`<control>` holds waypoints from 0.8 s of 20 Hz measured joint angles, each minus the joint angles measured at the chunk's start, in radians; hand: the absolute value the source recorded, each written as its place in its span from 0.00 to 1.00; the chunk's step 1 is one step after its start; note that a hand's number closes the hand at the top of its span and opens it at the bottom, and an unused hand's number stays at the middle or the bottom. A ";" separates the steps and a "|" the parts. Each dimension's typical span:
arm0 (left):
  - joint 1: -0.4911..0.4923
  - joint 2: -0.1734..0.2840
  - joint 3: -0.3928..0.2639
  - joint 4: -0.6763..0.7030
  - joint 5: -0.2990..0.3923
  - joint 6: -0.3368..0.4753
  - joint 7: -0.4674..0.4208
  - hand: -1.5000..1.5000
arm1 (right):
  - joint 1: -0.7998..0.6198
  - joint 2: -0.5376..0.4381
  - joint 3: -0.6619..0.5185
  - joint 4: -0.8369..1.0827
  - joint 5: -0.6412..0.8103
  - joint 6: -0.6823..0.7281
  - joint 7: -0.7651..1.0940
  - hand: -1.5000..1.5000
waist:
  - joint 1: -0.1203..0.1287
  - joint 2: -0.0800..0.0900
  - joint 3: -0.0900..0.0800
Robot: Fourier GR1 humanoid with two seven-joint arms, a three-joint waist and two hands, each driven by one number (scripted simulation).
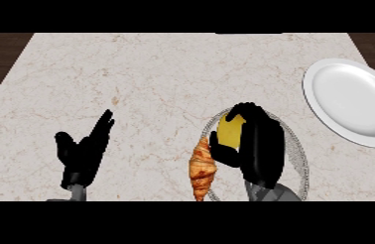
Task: Pick the lemon from the placemat and place it in the plate
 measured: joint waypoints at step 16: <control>-0.014 -0.018 0.008 0.021 -0.020 -0.008 -0.022 0.50 | 0.098 -0.155 -0.393 -0.064 -0.308 -0.370 -0.198 1.00 | 0.004 0.003 0.002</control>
